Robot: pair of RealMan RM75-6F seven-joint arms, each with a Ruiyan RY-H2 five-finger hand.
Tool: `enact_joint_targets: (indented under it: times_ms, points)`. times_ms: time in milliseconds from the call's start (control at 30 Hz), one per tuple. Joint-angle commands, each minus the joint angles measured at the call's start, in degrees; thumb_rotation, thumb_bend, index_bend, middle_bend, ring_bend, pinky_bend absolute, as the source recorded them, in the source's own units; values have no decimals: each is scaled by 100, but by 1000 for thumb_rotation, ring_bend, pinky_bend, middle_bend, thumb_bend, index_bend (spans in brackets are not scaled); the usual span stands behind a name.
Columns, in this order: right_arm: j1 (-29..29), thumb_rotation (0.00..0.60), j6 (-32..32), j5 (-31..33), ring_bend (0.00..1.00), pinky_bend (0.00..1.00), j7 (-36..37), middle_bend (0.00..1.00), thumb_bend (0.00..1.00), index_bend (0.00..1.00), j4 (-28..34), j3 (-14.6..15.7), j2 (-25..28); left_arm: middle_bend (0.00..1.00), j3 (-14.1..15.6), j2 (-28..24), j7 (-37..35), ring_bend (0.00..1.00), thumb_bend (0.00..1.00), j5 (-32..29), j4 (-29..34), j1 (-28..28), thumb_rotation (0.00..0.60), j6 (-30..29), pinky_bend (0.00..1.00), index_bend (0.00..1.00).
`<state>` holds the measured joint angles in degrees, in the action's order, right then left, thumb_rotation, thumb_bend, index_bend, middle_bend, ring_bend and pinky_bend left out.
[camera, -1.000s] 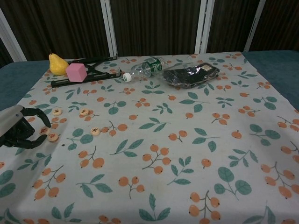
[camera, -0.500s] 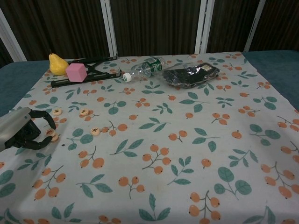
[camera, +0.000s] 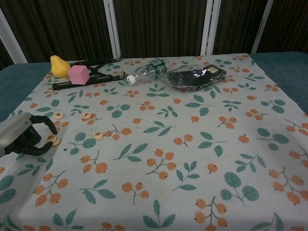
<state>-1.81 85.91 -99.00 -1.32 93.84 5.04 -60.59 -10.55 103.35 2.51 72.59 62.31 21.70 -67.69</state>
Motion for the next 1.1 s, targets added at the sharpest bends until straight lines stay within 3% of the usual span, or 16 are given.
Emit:
enact_joint_targets:
  times_ms: [33, 533, 833, 1100]
  points:
    - [0, 600, 1, 5, 0, 61, 6, 0, 203, 0, -1, -3, 1, 1000, -1, -11, 14, 1000, 403, -14, 30, 6, 600, 1, 1000, 415]
    - [-14, 600, -33, 6, 0, 61, -16, 0, 205, 0, 8, 0, 1, 1000, -28, 46, -8, 1000, 402, 202, 417, 102, 600, -273, 1000, 398]
    - [-12, 600, -1, -11, 0, 60, 61, 0, 205, 0, -3, 2, 29, 1000, -229, 467, 677, 1000, 403, -119, 411, 465, 600, 53, 1000, 354]
    - [-32, 600, -14, 3, 0, 61, 127, 0, 204, 0, -8, -10, 57, 1000, -289, 772, 1294, 1000, 403, -357, 290, 647, 600, 121, 1000, 377]
